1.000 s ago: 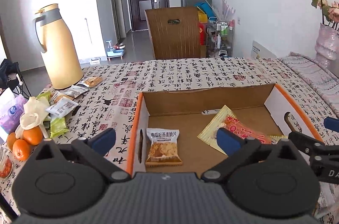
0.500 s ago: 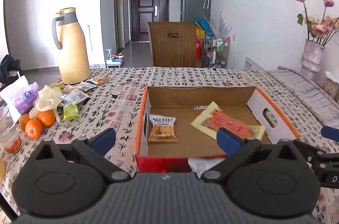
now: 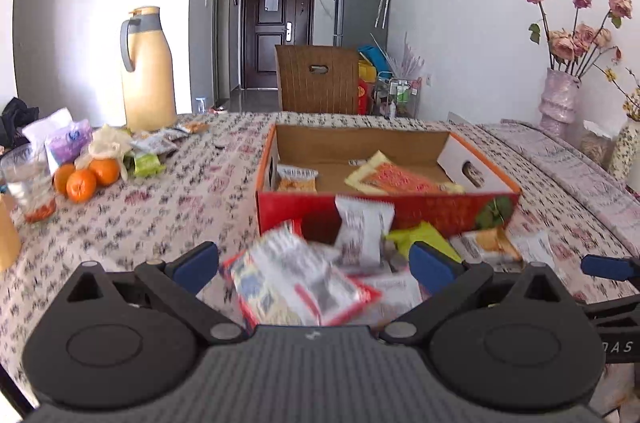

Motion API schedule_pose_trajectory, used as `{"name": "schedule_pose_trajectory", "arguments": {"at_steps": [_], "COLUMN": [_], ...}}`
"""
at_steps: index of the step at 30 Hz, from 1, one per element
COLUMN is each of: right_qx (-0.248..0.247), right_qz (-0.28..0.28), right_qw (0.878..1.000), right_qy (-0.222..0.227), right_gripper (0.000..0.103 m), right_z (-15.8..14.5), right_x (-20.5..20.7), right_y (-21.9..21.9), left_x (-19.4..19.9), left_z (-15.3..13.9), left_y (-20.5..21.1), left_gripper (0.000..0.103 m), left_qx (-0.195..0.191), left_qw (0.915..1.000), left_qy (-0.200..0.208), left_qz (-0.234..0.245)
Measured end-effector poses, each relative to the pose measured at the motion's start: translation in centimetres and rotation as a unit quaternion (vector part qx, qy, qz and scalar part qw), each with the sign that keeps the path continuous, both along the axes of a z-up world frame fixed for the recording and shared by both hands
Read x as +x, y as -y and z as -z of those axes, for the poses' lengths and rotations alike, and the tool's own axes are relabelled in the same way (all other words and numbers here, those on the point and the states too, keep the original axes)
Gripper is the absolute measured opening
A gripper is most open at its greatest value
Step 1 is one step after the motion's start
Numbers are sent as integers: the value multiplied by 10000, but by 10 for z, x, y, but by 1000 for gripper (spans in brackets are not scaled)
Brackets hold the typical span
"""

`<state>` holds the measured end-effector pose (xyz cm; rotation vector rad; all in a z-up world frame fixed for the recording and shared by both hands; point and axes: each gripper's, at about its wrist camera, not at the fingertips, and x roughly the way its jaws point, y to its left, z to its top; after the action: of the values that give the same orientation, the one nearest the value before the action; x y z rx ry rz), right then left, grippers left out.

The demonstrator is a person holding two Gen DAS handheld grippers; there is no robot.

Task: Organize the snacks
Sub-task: 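Move both tools back to the snack pile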

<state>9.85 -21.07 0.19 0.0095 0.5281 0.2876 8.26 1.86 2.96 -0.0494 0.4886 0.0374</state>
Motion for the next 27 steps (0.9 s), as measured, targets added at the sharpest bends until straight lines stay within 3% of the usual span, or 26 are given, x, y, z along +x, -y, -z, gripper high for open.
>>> {"name": "schedule_pose_trajectory", "arguments": {"at_steps": [8, 16, 20, 22, 27], "right_qx": [-308, -344, -470, -557, -597], "right_qz": [-155, -313, -337, -366, -546], "right_qw": [9990, 9974, 9962, 9958, 9950], "right_qy": [-293, -551, -652, -628, -582], "right_gripper": [101, 74, 53, 52, 37], "right_z": [28, 42, 47, 48, 47], "right_x": [-30, -25, -15, -13, -12], "right_y": [-8, -17, -24, -27, -30], "left_x": [-25, -31, -32, -32, -32], "left_z": [26, 41, 42, 42, 44], "left_y": [4, 7, 8, 8, 9], "left_gripper": [103, 103, 103, 103, 103], "left_qx": [-3, -28, -31, -39, -65], "left_qw": [9998, 9990, 9988, 9987, 9985], "left_qy": [-177, -405, -435, -445, -484], "left_qz": [135, 200, 224, 228, 259]}}
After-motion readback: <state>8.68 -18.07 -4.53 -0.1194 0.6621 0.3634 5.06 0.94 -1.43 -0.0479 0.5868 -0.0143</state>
